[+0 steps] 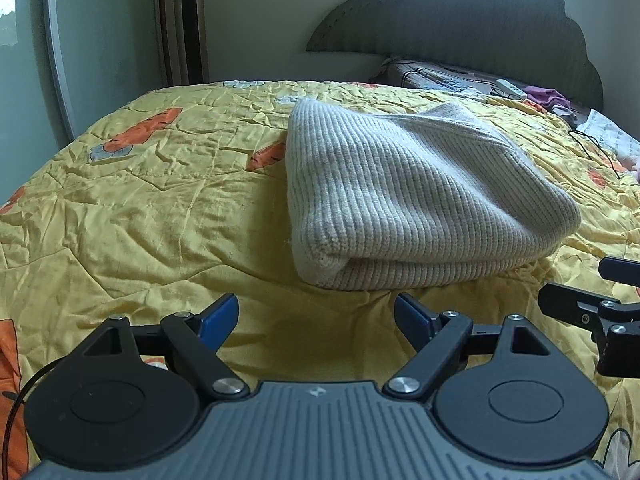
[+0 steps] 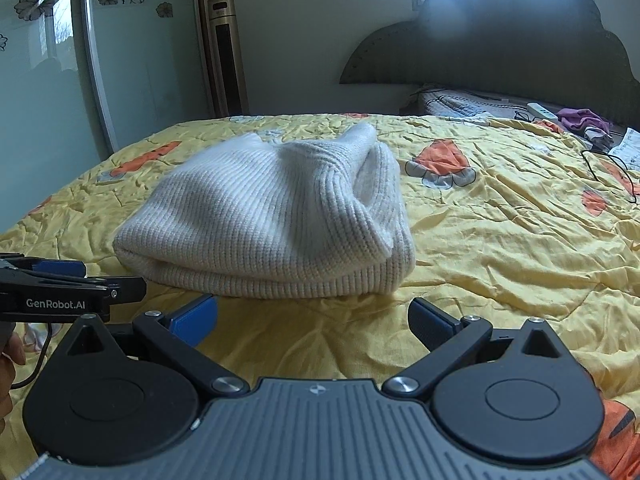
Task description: Fold small clothes
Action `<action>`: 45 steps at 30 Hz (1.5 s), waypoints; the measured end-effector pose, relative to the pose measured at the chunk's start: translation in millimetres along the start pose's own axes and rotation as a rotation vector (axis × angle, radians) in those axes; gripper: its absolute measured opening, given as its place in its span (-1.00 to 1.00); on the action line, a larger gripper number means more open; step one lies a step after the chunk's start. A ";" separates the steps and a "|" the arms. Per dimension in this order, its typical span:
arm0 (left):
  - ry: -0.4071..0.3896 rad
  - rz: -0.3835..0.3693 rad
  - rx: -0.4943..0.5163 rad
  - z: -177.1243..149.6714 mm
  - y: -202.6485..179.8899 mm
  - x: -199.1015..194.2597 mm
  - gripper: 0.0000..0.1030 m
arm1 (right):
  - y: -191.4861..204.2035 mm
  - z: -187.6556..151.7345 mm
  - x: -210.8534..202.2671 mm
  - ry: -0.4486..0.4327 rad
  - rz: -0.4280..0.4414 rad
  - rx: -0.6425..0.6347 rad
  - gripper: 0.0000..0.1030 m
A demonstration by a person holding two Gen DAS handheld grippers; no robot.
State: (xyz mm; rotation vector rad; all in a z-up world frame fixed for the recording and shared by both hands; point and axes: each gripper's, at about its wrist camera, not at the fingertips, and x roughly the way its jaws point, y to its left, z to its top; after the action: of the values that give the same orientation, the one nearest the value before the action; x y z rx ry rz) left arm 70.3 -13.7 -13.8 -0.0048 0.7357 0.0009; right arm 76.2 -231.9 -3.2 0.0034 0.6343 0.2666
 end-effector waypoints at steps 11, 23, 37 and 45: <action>0.011 0.036 -0.010 -18.6 4.6 -1.1 0.66 | 4.0 -9.8 -7.1 0.008 0.000 -0.013 1.00; 0.011 0.060 0.001 -31.5 3.2 5.8 0.68 | 2.1 -21.5 -6.5 0.036 -0.007 -0.017 1.00; -0.023 0.067 -0.009 -39.4 5.8 7.1 0.92 | 0.4 -30.1 0.7 0.066 -0.007 -0.011 1.00; -0.029 0.062 -0.016 -40.9 7.1 8.0 0.98 | -0.2 -31.0 2.3 0.069 -0.007 -0.008 1.00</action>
State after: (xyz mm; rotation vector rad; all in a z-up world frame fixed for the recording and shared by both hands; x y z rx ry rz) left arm 48.8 -6.8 -49.5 0.0026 0.7066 0.0663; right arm 59.9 -234.0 -29.5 -0.0158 0.7015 0.2637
